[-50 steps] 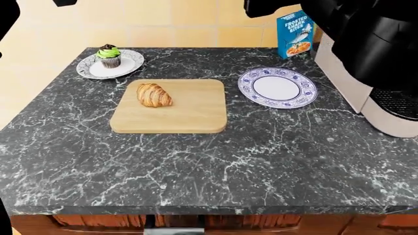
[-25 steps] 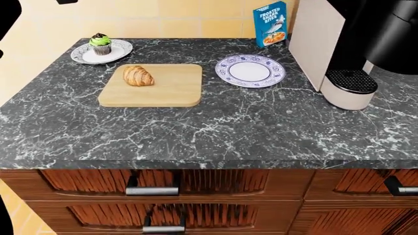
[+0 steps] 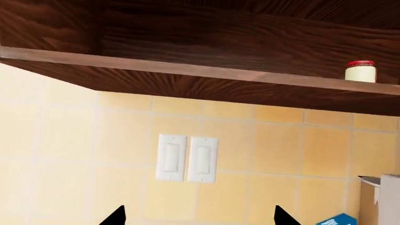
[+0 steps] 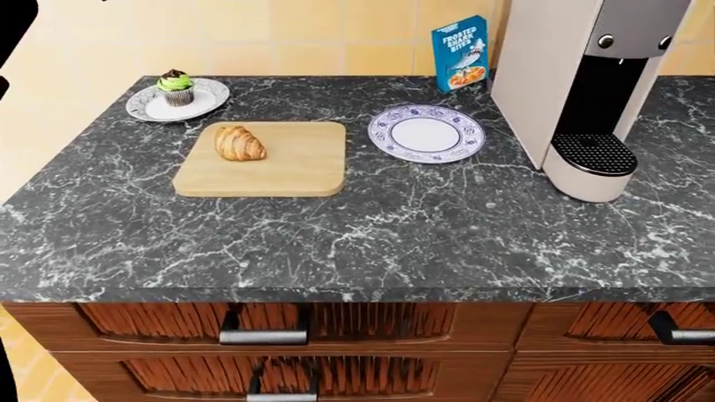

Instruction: From the different types of pastries on the counter, select a croissant and place it on the cutting board. Then retrieve a jar of jam from the cabinet and place it alongside the croissant on the cutting board.

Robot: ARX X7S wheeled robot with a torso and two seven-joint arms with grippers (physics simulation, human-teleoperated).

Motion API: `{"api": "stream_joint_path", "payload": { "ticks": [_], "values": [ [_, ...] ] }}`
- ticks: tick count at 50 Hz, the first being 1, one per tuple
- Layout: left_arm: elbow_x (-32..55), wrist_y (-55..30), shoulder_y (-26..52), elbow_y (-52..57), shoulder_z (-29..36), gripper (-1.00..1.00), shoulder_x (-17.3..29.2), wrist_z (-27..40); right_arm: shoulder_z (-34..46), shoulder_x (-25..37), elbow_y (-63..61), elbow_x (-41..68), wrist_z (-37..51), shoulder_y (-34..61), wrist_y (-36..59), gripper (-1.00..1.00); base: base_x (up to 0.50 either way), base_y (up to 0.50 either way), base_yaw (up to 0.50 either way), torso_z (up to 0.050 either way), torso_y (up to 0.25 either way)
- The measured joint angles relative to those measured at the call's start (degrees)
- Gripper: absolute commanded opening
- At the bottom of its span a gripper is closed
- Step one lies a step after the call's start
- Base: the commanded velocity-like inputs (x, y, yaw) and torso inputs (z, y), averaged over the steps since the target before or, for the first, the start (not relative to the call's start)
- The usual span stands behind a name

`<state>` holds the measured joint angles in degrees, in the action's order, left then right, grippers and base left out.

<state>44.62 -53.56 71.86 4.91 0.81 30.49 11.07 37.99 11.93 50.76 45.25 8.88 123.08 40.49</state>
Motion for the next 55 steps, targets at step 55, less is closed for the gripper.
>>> {"api": "stream_joint_path", "payload": {
  "ticks": [55],
  "values": [
    [-1.32, 2.67, 4.25, -10.46, 2.01, 1.00, 2.23, -6.83, -34.15, -11.89, 22.86, -45.67, -13.51, 11.87, -6.92, 1.00, 0.00, 0.14, 0.00, 0.021, 0.014]
  ]
}}
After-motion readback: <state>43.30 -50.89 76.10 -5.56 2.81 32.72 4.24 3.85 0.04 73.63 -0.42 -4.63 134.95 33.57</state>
